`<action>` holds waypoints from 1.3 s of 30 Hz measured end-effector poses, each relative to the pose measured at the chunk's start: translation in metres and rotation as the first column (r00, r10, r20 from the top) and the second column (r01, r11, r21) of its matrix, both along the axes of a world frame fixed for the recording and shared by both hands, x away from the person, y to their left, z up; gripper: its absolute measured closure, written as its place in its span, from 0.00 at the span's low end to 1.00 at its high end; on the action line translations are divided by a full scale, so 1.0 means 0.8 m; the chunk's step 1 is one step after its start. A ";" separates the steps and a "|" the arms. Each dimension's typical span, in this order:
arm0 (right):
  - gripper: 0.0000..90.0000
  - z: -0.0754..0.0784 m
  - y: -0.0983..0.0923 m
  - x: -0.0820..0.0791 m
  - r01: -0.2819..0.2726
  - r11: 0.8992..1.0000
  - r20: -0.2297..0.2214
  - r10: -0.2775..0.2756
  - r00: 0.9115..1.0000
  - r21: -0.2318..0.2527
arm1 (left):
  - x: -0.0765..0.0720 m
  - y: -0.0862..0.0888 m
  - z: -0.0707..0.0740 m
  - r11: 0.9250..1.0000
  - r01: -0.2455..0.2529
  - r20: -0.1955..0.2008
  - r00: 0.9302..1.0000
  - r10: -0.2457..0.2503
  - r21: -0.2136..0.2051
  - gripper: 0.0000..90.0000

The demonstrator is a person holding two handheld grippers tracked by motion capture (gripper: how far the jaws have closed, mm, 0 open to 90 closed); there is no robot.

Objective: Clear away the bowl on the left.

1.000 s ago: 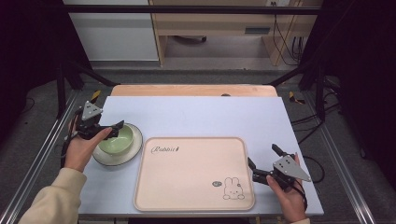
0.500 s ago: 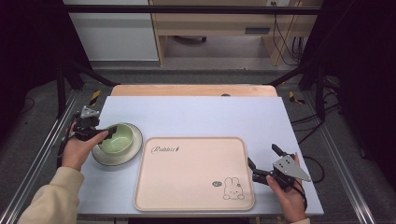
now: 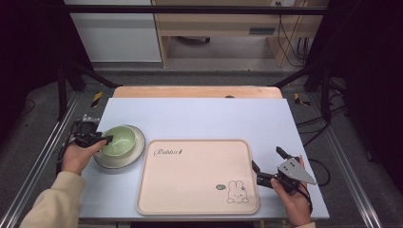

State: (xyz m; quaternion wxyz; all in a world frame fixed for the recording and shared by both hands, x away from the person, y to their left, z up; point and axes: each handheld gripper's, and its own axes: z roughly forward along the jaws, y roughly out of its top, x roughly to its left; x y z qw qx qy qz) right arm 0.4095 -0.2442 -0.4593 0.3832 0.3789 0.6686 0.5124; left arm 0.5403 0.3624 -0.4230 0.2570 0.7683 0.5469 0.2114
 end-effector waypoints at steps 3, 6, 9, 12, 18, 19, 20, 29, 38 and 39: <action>0.03 0.000 0.000 0.000 0.000 1.000 -0.002 0.000 1.000 0.000 | 0.000 0.002 -0.002 1.000 -0.008 -0.008 1.000 0.008 -0.001 0.60; 0.03 0.000 0.000 0.000 -0.004 1.000 -0.001 0.004 1.000 0.000 | 0.000 0.002 -0.004 1.000 -0.010 -0.047 0.999 0.009 -0.014 0.66; 0.03 0.000 0.001 0.000 -0.006 1.000 -0.003 0.006 1.000 -0.001 | 0.000 0.000 -0.005 1.000 -0.014 -0.069 0.998 0.013 -0.018 0.70; 0.04 0.000 0.001 0.000 -0.007 1.000 -0.003 0.007 1.000 -0.001 | 0.003 0.001 -0.007 0.999 -0.030 -0.088 0.996 0.027 -0.038 0.73; 0.04 -0.001 0.001 0.000 -0.009 1.000 -0.003 0.009 1.000 -0.001 | 0.006 0.003 -0.010 0.996 -0.043 -0.112 0.993 0.033 -0.080 0.80; 0.04 -0.001 0.001 0.000 -0.010 1.000 -0.003 0.010 1.000 -0.001 | 0.006 0.004 -0.010 0.995 -0.045 -0.116 0.993 0.035 -0.087 0.82; 0.04 -0.001 0.002 0.000 -0.011 1.000 -0.004 0.011 1.000 -0.001 | 0.006 0.004 -0.010 0.995 -0.046 -0.120 0.992 0.035 -0.091 0.83; 0.04 -0.001 0.003 0.000 -0.014 1.000 -0.007 0.014 1.000 -0.001 | 0.007 0.002 -0.014 0.990 -0.059 -0.117 0.992 0.045 -0.126 0.90; 0.04 -0.001 0.003 0.000 -0.016 1.000 -0.006 0.016 1.000 -0.005 | -0.003 0.005 -0.007 0.976 -0.083 -0.073 0.995 0.069 -0.201 0.93; 0.04 -0.001 0.003 0.000 -0.015 1.000 -0.006 0.015 1.000 -0.003 | -0.004 0.004 -0.005 0.976 -0.081 -0.067 0.995 0.069 -0.203 0.93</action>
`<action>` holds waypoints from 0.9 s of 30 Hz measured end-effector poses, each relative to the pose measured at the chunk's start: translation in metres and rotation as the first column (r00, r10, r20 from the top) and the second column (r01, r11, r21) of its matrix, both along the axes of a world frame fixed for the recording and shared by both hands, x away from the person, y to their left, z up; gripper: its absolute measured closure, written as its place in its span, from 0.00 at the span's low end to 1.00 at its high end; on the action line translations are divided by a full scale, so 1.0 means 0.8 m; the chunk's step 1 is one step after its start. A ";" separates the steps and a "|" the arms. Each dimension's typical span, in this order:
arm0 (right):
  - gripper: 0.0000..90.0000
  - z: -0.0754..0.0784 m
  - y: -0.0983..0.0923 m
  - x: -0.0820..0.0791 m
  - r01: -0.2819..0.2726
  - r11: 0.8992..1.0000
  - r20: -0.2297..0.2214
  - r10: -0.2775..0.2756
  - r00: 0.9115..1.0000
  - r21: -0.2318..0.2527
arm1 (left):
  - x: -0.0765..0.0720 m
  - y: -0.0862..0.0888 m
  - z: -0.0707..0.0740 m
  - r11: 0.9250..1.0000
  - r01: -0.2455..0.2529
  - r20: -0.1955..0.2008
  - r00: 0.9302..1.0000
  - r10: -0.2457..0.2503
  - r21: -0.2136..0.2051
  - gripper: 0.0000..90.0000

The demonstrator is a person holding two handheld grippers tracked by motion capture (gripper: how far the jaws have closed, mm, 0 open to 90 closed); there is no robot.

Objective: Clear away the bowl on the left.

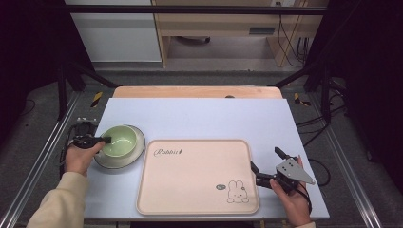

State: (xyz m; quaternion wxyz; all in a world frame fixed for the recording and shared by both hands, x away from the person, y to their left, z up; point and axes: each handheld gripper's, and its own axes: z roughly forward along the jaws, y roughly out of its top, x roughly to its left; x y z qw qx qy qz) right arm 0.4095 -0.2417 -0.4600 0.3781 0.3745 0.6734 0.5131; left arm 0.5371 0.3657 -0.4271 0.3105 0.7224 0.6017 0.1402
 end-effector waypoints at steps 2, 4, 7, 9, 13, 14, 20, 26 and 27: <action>0.04 0.000 0.000 0.000 0.000 1.000 0.001 0.000 1.000 0.000 | -0.002 -0.005 0.004 1.000 0.005 0.014 1.000 -0.005 0.011 0.92; 0.04 0.001 0.000 0.000 -0.002 1.000 0.000 0.002 1.000 0.003 | -0.003 -0.007 0.005 1.000 0.009 0.020 1.000 -0.009 0.019 0.92; 0.04 0.001 0.001 0.000 -0.007 1.000 0.003 0.007 1.000 0.003 | -0.006 -0.018 0.011 0.999 0.036 0.037 0.999 -0.037 0.023 0.92; 0.04 0.001 0.002 0.001 -0.009 1.000 0.001 0.009 1.000 0.001 | -0.008 -0.023 0.016 0.999 0.045 0.055 0.997 -0.045 0.005 0.92; 0.04 0.000 0.001 0.001 -0.009 1.000 0.000 0.009 1.000 0.000 | -0.011 -0.035 0.024 0.997 0.073 0.070 0.995 -0.073 -0.003 0.92; 0.04 0.001 0.001 0.001 -0.009 1.000 0.002 0.009 1.000 0.003 | -0.012 -0.040 0.027 0.996 0.087 0.071 0.994 -0.087 0.003 0.92; 0.04 0.002 0.001 -0.001 -0.014 1.000 0.010 0.014 1.000 0.007 | -0.016 -0.057 0.035 0.992 0.128 0.085 0.988 -0.127 -0.010 0.92; 0.04 0.002 0.001 0.000 -0.019 1.000 0.012 0.019 1.000 0.007 | -0.018 -0.081 0.042 0.983 0.182 0.092 0.979 -0.180 -0.014 0.92; 0.03 0.002 0.001 0.000 -0.018 1.000 0.011 0.018 1.000 0.009 | -0.019 -0.084 0.043 0.982 0.187 0.093 0.978 -0.185 -0.014 0.92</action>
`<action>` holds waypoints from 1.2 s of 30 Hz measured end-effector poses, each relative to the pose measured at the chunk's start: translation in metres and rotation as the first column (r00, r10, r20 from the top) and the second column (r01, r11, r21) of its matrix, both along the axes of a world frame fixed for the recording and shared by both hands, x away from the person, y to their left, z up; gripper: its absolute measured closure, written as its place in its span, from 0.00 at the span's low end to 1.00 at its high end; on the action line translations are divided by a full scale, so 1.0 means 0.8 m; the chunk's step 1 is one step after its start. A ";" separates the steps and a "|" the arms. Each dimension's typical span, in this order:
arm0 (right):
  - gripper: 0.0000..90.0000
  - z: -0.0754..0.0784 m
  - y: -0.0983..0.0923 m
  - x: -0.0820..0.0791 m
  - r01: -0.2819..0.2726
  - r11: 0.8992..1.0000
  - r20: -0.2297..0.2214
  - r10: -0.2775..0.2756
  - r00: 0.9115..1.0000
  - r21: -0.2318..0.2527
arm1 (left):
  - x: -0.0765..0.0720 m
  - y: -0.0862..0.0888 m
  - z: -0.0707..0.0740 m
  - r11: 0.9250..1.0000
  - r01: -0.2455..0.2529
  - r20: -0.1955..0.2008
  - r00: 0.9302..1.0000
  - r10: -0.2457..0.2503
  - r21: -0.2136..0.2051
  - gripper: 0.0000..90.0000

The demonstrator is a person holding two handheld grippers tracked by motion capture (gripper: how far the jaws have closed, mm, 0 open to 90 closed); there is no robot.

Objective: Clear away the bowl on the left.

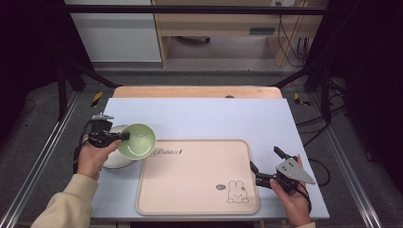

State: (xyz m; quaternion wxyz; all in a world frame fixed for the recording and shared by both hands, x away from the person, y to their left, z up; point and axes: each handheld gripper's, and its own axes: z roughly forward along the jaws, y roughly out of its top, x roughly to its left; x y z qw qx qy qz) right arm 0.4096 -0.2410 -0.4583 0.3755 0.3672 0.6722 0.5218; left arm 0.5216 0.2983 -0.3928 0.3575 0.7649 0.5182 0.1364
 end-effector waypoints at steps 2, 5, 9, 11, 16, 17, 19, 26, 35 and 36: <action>0.04 0.000 0.000 0.000 -0.001 1.000 0.001 0.001 1.000 0.001 | -0.002 -0.006 0.001 1.000 0.013 0.001 1.000 -0.013 -0.002 0.92; 0.04 0.000 0.000 0.000 -0.002 1.000 0.003 0.002 1.000 -0.001 | -0.004 -0.015 0.002 0.999 0.032 0.002 0.999 -0.032 -0.007 0.92; 0.03 0.000 0.000 0.000 -0.002 1.000 0.004 0.002 1.000 -0.001 | -0.004 -0.024 0.002 0.999 0.052 0.002 0.999 -0.052 -0.012 0.92; 0.03 0.000 0.000 0.000 -0.001 1.000 0.003 0.001 1.000 0.001 | -0.005 -0.033 0.003 0.998 0.069 0.000 0.998 -0.069 -0.011 0.92; 0.03 0.001 0.000 0.000 -0.003 1.000 0.004 0.003 1.000 0.001 | -0.006 -0.047 0.003 0.996 0.090 0.000 0.996 -0.090 -0.022 0.92; 0.03 0.001 0.000 0.000 -0.003 1.000 0.005 0.003 1.000 0.000 | -0.007 -0.050 0.003 0.995 0.097 -0.002 0.995 -0.097 -0.023 0.92; 0.03 0.001 0.000 0.000 -0.003 1.000 0.006 0.003 1.000 0.001 | -0.007 -0.056 0.002 0.994 0.104 -0.002 0.995 -0.104 -0.023 0.92; 0.03 0.001 0.000 -0.001 -0.002 1.000 0.005 0.002 1.000 0.005 | -0.011 -0.078 -0.001 0.989 0.146 -0.010 0.989 -0.146 -0.031 0.92; 0.03 0.002 0.000 -0.002 -0.004 1.000 0.013 0.004 1.000 0.005 | -0.019 -0.104 -0.010 0.979 0.201 -0.022 0.979 -0.202 -0.046 0.92; 0.03 0.003 -0.001 -0.002 -0.006 1.000 0.026 0.005 1.000 0.005 | -0.020 -0.113 -0.010 0.975 0.220 -0.028 0.975 -0.221 -0.045 0.92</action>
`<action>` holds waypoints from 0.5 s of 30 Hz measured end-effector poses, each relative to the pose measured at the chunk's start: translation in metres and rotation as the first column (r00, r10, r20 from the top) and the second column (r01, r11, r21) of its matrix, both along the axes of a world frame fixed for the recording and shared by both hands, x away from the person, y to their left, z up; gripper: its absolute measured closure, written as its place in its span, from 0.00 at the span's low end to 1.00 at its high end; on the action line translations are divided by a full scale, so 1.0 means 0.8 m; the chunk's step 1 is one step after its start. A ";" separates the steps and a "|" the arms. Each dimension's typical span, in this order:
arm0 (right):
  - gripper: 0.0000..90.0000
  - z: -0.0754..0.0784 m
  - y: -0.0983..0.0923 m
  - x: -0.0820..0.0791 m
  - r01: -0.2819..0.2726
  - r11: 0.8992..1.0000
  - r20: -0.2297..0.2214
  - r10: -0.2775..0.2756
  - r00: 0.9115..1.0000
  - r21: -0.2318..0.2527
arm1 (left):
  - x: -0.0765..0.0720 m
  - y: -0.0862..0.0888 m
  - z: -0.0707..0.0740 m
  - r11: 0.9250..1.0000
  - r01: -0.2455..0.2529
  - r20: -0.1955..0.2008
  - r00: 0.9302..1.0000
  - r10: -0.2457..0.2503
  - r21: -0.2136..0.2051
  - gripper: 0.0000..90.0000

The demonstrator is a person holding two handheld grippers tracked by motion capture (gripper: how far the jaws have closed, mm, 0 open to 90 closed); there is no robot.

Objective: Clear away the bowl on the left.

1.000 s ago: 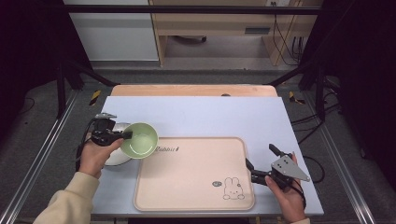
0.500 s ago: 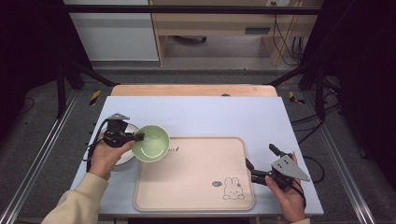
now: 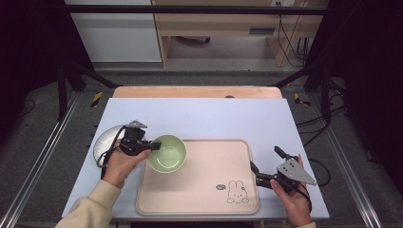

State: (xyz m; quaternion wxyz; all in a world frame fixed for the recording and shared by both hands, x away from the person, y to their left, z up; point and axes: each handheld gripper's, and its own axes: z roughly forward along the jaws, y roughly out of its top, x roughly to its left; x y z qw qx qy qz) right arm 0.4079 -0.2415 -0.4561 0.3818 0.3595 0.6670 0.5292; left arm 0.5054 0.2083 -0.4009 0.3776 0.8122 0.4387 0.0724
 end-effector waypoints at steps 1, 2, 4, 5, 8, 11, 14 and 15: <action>0.03 0.001 0.000 0.000 -0.001 1.000 0.005 0.001 1.000 0.002 | -0.001 -0.003 0.000 1.000 0.007 -0.002 1.000 -0.007 0.003 0.92; 0.03 0.001 0.000 -0.001 -0.001 1.000 0.008 0.001 1.000 0.003 | -0.001 -0.006 0.000 1.000 0.014 -0.002 1.000 -0.014 0.002 0.92; 0.03 0.001 -0.001 -0.001 -0.002 1.000 0.011 0.002 1.000 0.003 | -0.003 -0.013 0.000 1.000 0.031 -0.005 1.000 -0.031 0.001 0.92; 0.03 0.001 -0.001 -0.001 -0.003 1.000 0.017 0.003 1.000 0.000 | -0.003 -0.017 0.000 0.999 0.039 -0.007 0.999 -0.039 0.001 0.92; 0.03 0.001 -0.001 -0.001 -0.003 1.000 0.016 0.003 1.000 0.000 | -0.005 -0.026 -0.002 0.999 0.054 -0.012 0.998 -0.054 0.003 0.92; 0.03 0.002 -0.002 -0.002 -0.001 1.000 0.018 0.001 1.000 0.002 | -0.007 -0.034 -0.003 0.998 0.068 -0.014 0.998 -0.068 0.008 0.92; 0.03 0.003 -0.002 -0.002 0.003 1.000 0.025 -0.004 1.000 0.004 | -0.008 -0.042 -0.005 0.996 0.084 -0.021 0.996 -0.084 0.011 0.92; 0.03 0.003 -0.003 -0.002 0.004 1.000 0.028 -0.004 1.000 0.002 | -0.008 -0.042 -0.005 0.996 0.084 -0.021 0.996 -0.084 0.011 0.92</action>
